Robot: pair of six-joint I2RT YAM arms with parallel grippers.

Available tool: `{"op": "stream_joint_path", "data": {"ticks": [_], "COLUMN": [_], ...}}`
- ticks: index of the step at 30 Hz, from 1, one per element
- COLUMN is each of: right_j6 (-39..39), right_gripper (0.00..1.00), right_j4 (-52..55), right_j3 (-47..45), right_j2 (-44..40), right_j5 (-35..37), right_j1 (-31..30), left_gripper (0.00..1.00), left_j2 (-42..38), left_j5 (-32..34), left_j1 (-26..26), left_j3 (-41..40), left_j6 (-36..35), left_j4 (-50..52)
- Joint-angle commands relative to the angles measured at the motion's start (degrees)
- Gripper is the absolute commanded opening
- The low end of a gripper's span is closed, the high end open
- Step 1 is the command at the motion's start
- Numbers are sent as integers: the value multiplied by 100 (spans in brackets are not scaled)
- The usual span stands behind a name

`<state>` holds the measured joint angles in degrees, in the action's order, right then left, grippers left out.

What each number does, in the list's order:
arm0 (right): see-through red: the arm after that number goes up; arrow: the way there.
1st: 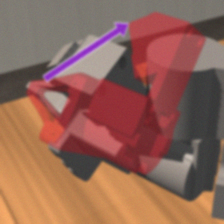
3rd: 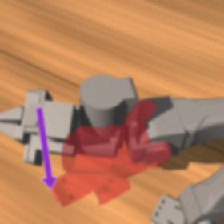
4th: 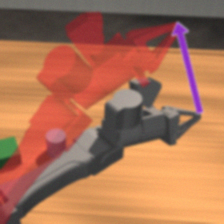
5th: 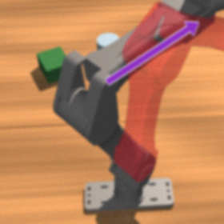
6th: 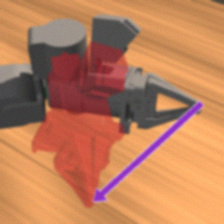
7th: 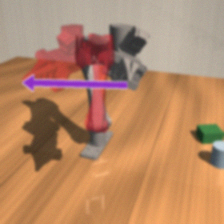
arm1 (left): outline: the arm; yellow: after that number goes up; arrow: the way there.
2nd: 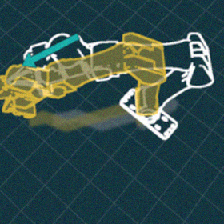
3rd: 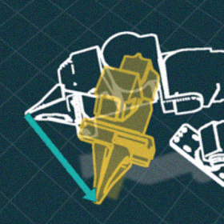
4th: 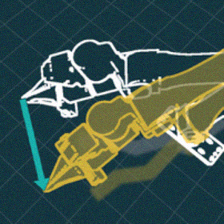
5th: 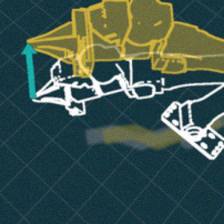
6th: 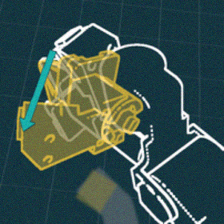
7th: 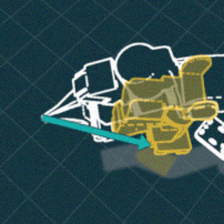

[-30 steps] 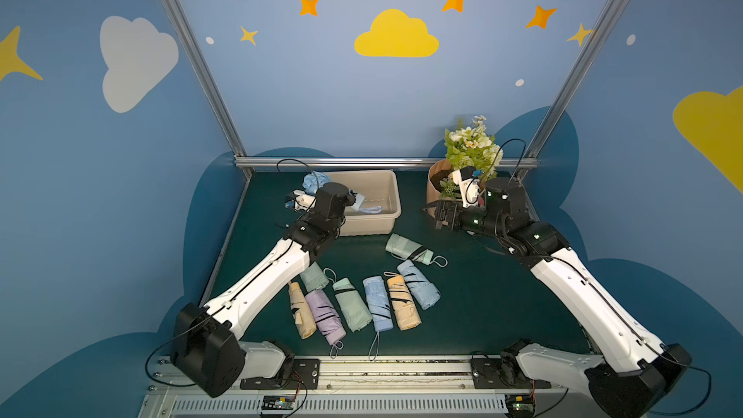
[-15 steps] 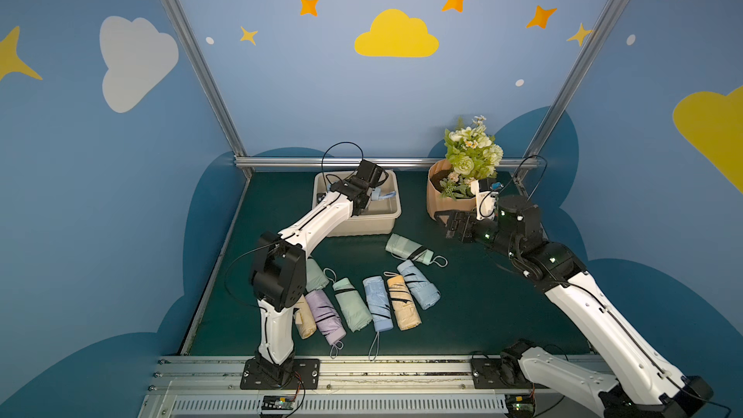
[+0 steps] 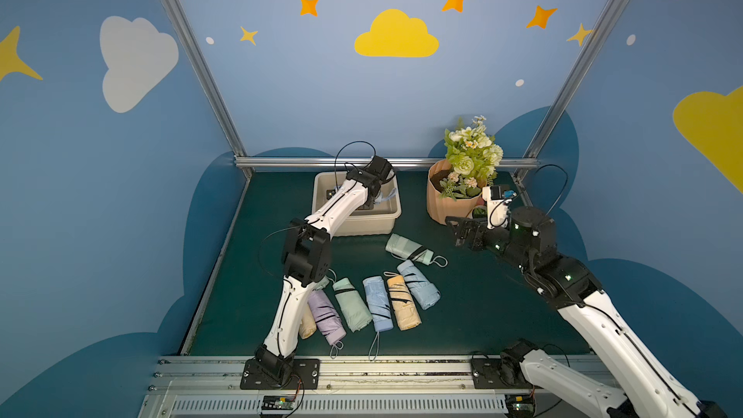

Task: Put the umbrella into the storage box
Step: Place the umbrella in the storage box, then pick up the umbrella from the center of the board.

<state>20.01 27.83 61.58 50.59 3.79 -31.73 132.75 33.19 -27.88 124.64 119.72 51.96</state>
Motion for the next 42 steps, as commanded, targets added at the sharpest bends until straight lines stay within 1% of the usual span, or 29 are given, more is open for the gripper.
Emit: {"op": "stream_joint_path", "data": {"ticks": [1, 4, 5, 7, 9, 12, 14, 16, 17, 18, 19, 20, 22, 24, 26, 29, 32, 34, 37, 39, 42], "right_j6": [-123, -47, -9, 64, 89, 91, 98, 151, 181, 202, 234, 263, 274, 308, 319, 274, 180, -60, -569, -868, -1175], "right_gripper": [98, 98, 98, 98, 98, 98, 98, 98, 98, 98, 98, 98, 98, 98, 98, 98, 98, 98, 98, 98, 98], "right_j4": [182, 333, 369, 399, 390, 394, 431, 486, 486, 482, 470, 468, 505, 603, 735, 987, 1191, 1385, 1669, 1774, 1822], "right_j3": [-109, -142, -145, -150, -148, -113, -77, -35, -37, -34, -33, -24, 22, 98, 128, 63, -119, -220, -200, -182, -246], "right_j2": [-210, -284, -293, -313, -305, -211, -109, 19, 84, 147, 214, 293, 467, 649, 820, 1021, 1197, 1364, 1611, 1760, 2020], "right_j5": [403, 527, 593, 707, 767, 717, 571, 389, 262, 164, 54, -33, -177, -227, -307, -447, -589, -731, -980, -1161, -1428], "right_j1": [-27, -28, -27, -31, -26, -27, -26, -20, -35, -38, -44, -61, -118, -217, -368, -573, -678, -690, -695, -688, -695], "left_gripper": [43, 55, 60, 73, 81, 90, 92, 92, 92, 91, 91, 91, 91, 91, 90, 90, 90, 90, 91, 92, 93], "left_j2": [73, 144, 146, 125, 46, -167, -420, -783, -989, -1180, -1395, -1577, -1960, -2458, -2995, -3564, -4006, -4341, -4759, -5014, -5451], "left_j5": [219, 173, 171, 174, 233, 313, 399, 465, 486, 478, 363, 239, 200, 211, 70, -148, -573, -828, -996, -975, -930], "left_j1": [18, 32, 37, 37, 45, 50, 54, 72, 82, 102, 146, 192, 234, 261, 299, 314, 319, 312, 315, 327, 366], "left_j3": [231, 246, 251, 246, 250, 183, -17, -352, -581, -772, -966, -1060, -1279, -1788, -2474, -2972, -3370, -3744, -4188, -4446, -4928], "left_j6": [494, 473, 459, 468, 381, 278, -68, -677, -1137, -1680, -2505, -3200, -4345, -5376, -6401, -7927, -9284, -9925, -10506, -10640, -10573], "left_j4": [322, 289, 264, 196, 105, -27, -362, -941, -1328, -1723, -2160, -2339, -2526, -2943, -3562, -3733, -3703, -3648, -3447, -3357, -3454]}}
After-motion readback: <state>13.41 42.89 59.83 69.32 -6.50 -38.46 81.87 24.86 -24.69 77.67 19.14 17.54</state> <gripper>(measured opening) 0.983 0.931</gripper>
